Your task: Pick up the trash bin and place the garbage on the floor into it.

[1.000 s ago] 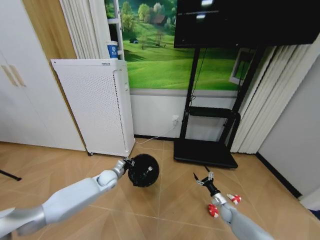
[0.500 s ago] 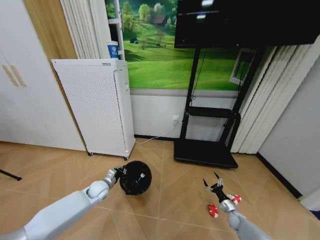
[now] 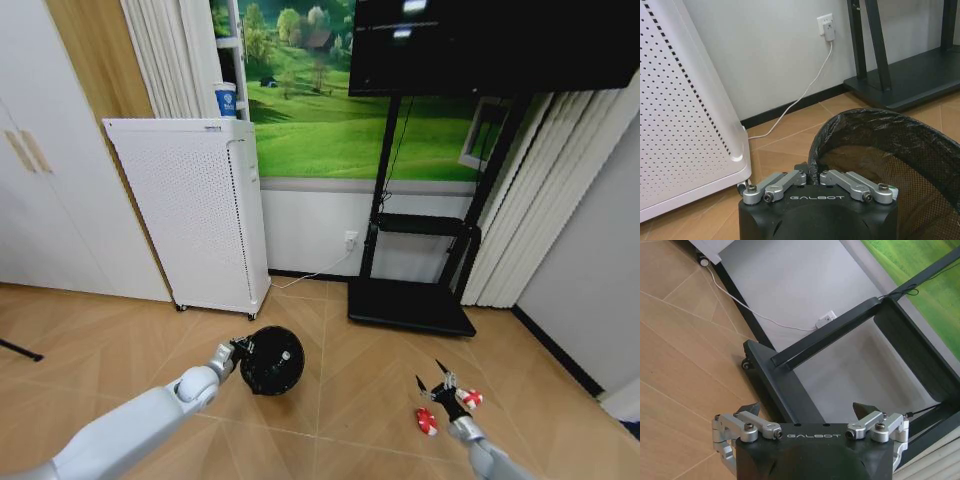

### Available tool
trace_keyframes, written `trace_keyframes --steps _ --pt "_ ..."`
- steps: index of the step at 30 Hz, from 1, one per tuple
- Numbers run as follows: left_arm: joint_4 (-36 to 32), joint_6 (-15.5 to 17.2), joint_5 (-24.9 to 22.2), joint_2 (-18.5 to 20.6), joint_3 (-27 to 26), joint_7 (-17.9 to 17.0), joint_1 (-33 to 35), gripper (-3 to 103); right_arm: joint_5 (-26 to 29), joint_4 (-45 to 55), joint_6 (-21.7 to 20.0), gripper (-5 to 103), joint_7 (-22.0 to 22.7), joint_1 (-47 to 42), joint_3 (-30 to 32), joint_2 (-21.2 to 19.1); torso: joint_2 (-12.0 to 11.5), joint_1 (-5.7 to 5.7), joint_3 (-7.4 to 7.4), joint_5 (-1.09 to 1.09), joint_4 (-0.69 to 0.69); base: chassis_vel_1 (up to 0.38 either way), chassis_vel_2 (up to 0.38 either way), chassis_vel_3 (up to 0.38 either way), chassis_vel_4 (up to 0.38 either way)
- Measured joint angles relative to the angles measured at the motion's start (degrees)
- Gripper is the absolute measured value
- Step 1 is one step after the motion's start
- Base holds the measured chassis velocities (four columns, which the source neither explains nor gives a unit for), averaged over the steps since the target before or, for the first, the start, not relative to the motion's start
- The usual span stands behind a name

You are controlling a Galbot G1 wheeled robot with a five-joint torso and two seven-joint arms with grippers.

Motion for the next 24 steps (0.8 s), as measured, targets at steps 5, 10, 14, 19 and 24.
trace_keyframes --steps 5,10,14,19,24 --pt "1.14 -0.62 0.15 -0.4 0.26 0.95 -0.16 6 2.02 -0.76 0.0 100 -1.15 -0.72 0.99 1.42 0.0 0.0 0.0 0.0 0.0 0.0 0.0 0.0 0.0" --pt "2.24 -1.12 0.34 -1.02 0.65 1.56 -0.52 6 5.44 -0.77 -0.27 100 -2.21 -0.74 0.95 2.38 0.0 0.0 0.0 -0.01 0.01 0.0 0.0 0.0 0.0" --pt "2.84 -1.48 0.31 -1.47 1.38 1.84 -1.21 6 5.9 -0.85 -0.27 100 -2.36 -0.58 0.95 2.76 0.0 0.0 0.0 -0.02 0.01 -0.084 0.002 0.074 0.006" --pt "3.08 -1.59 -0.09 -1.7 1.75 2.0 -1.75 6 5.91 -1.02 -0.1 100 -2.36 -0.31 1.0 2.93 0.0 0.0 0.0 -0.01 0.02 -0.193 -0.031 0.201 0.027" --pt "2.17 -2.85 -2.42 -1.73 1.25 3.49 -1.85 6 5.88 -1.02 0.22 100 -2.34 -0.34 1.32 3.06 -0.01 0.03 0.02 -0.01 -0.01 -0.21 -0.081 0.199 0.058"
